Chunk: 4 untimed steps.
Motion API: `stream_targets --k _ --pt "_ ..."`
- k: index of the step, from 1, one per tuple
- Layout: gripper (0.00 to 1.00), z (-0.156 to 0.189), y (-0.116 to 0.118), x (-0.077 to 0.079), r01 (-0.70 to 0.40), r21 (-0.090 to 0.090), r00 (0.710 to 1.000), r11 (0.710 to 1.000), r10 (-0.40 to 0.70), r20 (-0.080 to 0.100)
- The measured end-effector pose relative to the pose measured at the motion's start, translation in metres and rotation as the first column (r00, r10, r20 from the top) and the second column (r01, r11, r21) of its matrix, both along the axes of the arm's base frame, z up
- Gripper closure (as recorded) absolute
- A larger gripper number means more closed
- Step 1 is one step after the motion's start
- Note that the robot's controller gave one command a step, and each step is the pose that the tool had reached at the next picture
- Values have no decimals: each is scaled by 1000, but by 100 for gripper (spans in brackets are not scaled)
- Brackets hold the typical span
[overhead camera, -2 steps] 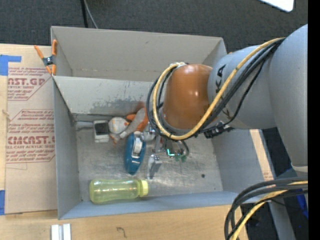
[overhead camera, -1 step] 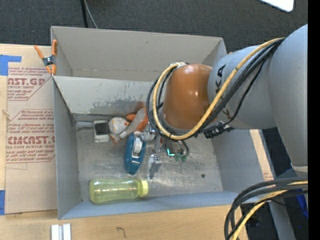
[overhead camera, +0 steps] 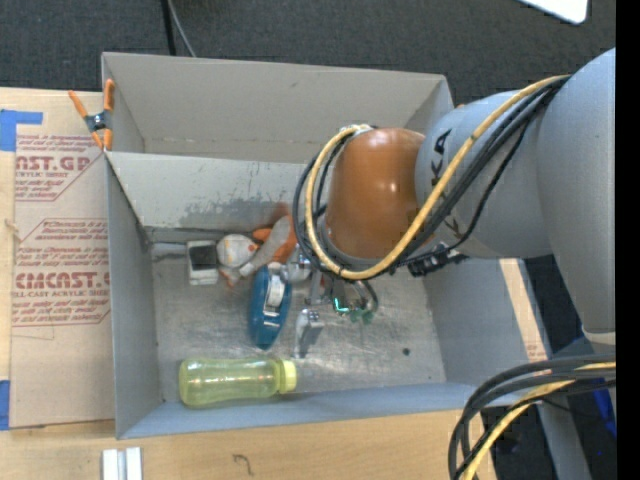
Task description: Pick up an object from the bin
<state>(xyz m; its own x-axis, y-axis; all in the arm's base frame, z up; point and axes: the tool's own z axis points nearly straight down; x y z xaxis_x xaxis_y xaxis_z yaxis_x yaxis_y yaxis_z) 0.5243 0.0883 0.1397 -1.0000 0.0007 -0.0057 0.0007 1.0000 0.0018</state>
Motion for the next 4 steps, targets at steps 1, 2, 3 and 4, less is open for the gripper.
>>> stream_targets --k 1,2,3,4 --pt "0 2 3 0 -3 -2 1000 1000 3 -3" --pt "0 10 22 0 -29 -4 1000 1000 29 -5" --pt "0 18 39 23 -159 0 987 987 159 -4" --pt "0 16 40 38 -329 -2 944 944 329 -2"
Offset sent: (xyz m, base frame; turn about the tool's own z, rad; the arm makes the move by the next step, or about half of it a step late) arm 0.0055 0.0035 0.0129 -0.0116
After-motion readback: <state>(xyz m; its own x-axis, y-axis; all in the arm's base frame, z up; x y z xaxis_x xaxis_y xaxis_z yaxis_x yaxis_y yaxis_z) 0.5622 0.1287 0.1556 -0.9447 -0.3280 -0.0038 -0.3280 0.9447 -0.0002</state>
